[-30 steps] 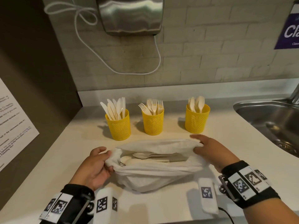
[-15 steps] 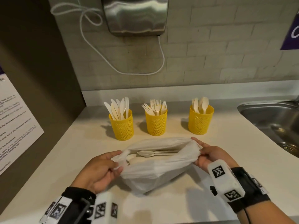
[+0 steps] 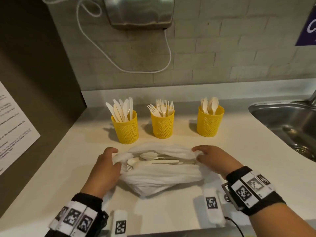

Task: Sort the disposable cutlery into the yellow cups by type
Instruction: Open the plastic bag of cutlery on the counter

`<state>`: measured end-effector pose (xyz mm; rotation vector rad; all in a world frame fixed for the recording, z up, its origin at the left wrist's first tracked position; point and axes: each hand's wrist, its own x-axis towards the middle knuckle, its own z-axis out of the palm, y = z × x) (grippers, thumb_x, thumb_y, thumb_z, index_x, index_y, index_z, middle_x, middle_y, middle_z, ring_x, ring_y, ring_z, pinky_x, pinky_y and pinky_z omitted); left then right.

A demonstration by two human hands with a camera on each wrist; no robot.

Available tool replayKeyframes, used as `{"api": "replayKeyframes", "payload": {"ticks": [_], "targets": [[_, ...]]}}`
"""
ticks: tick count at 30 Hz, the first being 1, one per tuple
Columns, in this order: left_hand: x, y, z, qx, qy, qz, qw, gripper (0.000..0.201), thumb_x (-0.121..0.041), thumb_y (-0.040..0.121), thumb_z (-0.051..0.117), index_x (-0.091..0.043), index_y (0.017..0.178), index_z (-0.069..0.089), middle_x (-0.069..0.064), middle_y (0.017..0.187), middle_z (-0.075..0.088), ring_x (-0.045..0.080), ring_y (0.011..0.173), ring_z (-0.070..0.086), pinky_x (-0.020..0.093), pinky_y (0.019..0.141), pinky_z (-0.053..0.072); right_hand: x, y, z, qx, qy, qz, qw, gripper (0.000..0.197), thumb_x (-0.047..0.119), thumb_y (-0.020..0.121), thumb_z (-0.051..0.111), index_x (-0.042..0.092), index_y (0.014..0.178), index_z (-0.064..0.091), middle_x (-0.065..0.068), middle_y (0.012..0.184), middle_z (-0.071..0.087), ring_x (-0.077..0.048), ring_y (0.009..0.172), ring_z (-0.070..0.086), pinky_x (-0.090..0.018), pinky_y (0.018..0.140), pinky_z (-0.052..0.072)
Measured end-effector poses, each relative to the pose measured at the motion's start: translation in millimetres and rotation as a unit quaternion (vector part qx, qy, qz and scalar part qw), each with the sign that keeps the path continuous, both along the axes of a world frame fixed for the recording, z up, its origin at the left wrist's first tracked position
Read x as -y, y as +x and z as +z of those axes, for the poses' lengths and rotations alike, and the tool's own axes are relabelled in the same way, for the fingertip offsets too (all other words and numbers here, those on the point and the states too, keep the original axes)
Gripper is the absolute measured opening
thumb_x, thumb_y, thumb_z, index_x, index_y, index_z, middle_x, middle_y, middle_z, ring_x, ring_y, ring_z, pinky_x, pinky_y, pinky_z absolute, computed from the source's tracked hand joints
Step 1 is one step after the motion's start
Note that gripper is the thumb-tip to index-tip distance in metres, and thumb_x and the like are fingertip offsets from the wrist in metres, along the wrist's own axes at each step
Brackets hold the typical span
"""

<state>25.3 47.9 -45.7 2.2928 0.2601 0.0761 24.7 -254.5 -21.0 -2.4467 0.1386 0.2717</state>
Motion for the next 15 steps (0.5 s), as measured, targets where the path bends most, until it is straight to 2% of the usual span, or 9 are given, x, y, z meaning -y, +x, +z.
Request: {"api": "replayKeyframes", "payload": {"ticks": [2,4,5,7,9,10,11,13,15], "targets": [[1,-8,2,0.047,0.131,-0.039,0.989,0.022,-0.008,0.088,0.047,-0.023,0.102,0.039,0.007,0.091,0.054,0.029,0.078,0.054,0.032,0.06,0.036,1,-4,3,0.056,-0.081,0.023,0.995,0.051,0.013,0.091,0.046,0.026,0.14,0.041,-0.009,0.138,0.052,-0.026,0.116,0.055,-0.026,0.093,0.04],[2,-13,2,0.076,0.193,-0.074,0.976,0.022,-0.002,0.086,0.044,-0.023,0.082,0.039,0.005,0.077,0.052,0.028,0.069,0.051,0.027,0.051,0.029,2,-9,6,0.113,-0.065,0.04,0.991,0.061,0.009,0.088,0.054,0.027,0.142,0.034,-0.012,0.136,0.047,-0.03,0.12,0.049,-0.028,0.091,0.038],[2,-14,1,0.072,0.208,-0.087,0.971,0.029,0.001,0.085,0.043,-0.026,0.076,0.043,0.006,0.078,0.053,0.028,0.072,0.053,0.024,0.052,0.03,1,-11,9,0.136,-0.034,0.044,0.989,0.055,0.008,0.085,0.059,0.026,0.134,0.042,-0.01,0.126,0.049,-0.03,0.113,0.051,-0.026,0.084,0.037],[2,-15,2,0.047,0.196,-0.088,0.976,0.03,-0.001,0.087,0.044,-0.027,0.091,0.06,0.008,0.098,0.062,0.026,0.091,0.059,0.024,0.067,0.038,1,-10,11,0.169,-0.011,0.06,0.984,0.025,0.004,0.081,0.06,0.026,0.093,0.057,0.0,0.096,0.055,-0.026,0.09,0.054,-0.018,0.068,0.036],[3,-15,7,0.01,0.156,-0.077,0.985,0.034,-0.01,0.086,0.054,-0.015,0.119,0.058,0.008,0.123,0.058,0.023,0.112,0.055,0.024,0.086,0.038,1,-8,12,0.142,-0.037,0.084,0.986,0.032,-0.002,0.081,0.053,0.028,0.069,0.057,0.007,0.078,0.057,-0.022,0.082,0.055,-0.009,0.063,0.036],[5,-15,10,-0.014,0.134,-0.085,0.987,0.045,-0.012,0.082,0.061,-0.013,0.126,0.053,0.006,0.131,0.052,0.022,0.118,0.051,0.023,0.089,0.035,0,-7,12,0.101,-0.068,0.086,0.989,0.029,0.001,0.083,0.052,0.027,0.078,0.064,0.005,0.087,0.062,-0.021,0.089,0.057,-0.008,0.068,0.037],[6,-14,12,-0.039,0.117,-0.098,0.987,0.055,-0.011,0.077,0.067,-0.011,0.13,0.049,0.004,0.133,0.047,0.02,0.121,0.048,0.02,0.086,0.033,-2,-7,13,0.082,-0.113,0.095,0.986,0.026,0.007,0.085,0.054,0.023,0.101,0.066,0.0,0.106,0.062,-0.022,0.101,0.057,-0.011,0.077,0.038],[10,-15,19,-0.063,0.103,-0.124,0.985,0.063,-0.005,0.073,0.068,-0.01,0.131,0.045,0.004,0.135,0.042,0.018,0.12,0.045,0.016,0.079,0.028,-1,-4,9,0.035,-0.181,0.107,0.977,0.062,0.017,0.083,0.062,0.016,0.14,0.038,-0.005,0.135,0.045,-0.024,0.116,0.052,-0.022,0.088,0.04],[12,-16,19,-0.064,0.065,-0.124,0.988,0.066,-0.001,0.071,0.065,-0.011,0.133,0.043,0.005,0.136,0.041,0.017,0.118,0.044,0.016,0.081,0.029,-5,-3,8,0.027,-0.146,0.104,0.984,0.082,0.011,0.08,0.063,0.016,0.148,0.017,-0.003,0.145,0.033,-0.023,0.122,0.048,-0.023,0.09,0.041]]}}
